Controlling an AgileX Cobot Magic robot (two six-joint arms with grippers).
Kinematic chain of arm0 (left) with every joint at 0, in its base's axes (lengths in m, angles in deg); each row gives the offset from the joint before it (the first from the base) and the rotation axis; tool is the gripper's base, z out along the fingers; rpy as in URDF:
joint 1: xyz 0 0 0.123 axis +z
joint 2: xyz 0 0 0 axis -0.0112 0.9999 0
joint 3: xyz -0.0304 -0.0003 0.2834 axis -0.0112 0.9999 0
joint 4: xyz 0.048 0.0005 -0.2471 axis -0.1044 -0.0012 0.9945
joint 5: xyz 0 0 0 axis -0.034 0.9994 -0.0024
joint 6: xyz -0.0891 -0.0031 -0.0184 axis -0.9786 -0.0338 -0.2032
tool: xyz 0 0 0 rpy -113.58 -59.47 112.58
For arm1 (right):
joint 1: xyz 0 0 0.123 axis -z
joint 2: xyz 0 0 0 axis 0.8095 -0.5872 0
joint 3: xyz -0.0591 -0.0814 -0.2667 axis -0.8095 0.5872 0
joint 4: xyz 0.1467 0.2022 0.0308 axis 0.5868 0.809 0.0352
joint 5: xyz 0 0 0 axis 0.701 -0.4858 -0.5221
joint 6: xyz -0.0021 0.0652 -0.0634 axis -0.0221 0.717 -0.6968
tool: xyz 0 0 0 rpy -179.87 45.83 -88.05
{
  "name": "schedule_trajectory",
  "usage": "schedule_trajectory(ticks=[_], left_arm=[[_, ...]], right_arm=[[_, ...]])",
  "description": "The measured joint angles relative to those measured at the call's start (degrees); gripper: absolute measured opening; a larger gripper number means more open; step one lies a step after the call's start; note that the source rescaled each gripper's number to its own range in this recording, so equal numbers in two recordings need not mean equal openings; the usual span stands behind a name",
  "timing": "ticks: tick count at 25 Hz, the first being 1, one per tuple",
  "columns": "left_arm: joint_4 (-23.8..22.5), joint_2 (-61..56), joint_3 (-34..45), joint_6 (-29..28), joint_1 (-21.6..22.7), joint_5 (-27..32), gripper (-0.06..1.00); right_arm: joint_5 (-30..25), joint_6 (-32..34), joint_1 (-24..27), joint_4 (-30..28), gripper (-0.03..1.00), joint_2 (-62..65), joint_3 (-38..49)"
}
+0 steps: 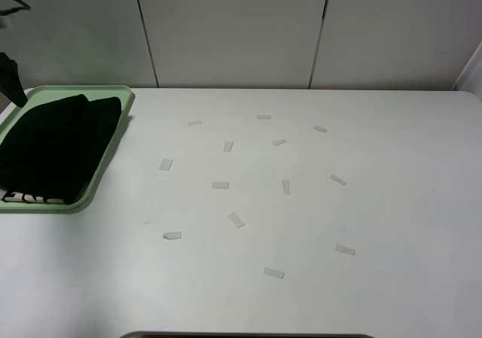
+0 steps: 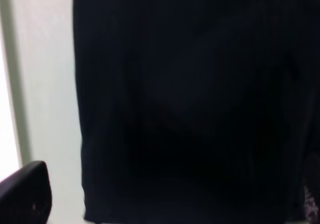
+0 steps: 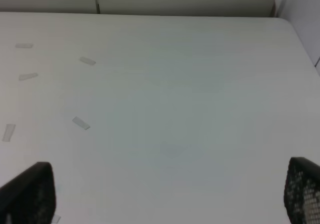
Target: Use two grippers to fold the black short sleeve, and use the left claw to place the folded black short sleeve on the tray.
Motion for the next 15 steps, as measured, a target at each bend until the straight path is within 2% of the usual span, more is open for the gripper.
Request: schedule_trajectory(ticks=[6,12,15], left_arm=[[0.29,-6.31,0.0,-0.76,-0.13,5.83,1.0],[0.41,-13.87,0.56,-0.98,-0.26,6.09,1.0],[0.41,-19.21,3.64,-1.03,-0.43,6.09,1.0]], right_arm=[[0.0,0.0,0.0,0.0,1.0,0.0,0.0],[0.0,0.0,0.0,0.0,1.0,0.0,0.0],[0.0,0.0,0.0,0.0,1.0,0.0,0.0]])
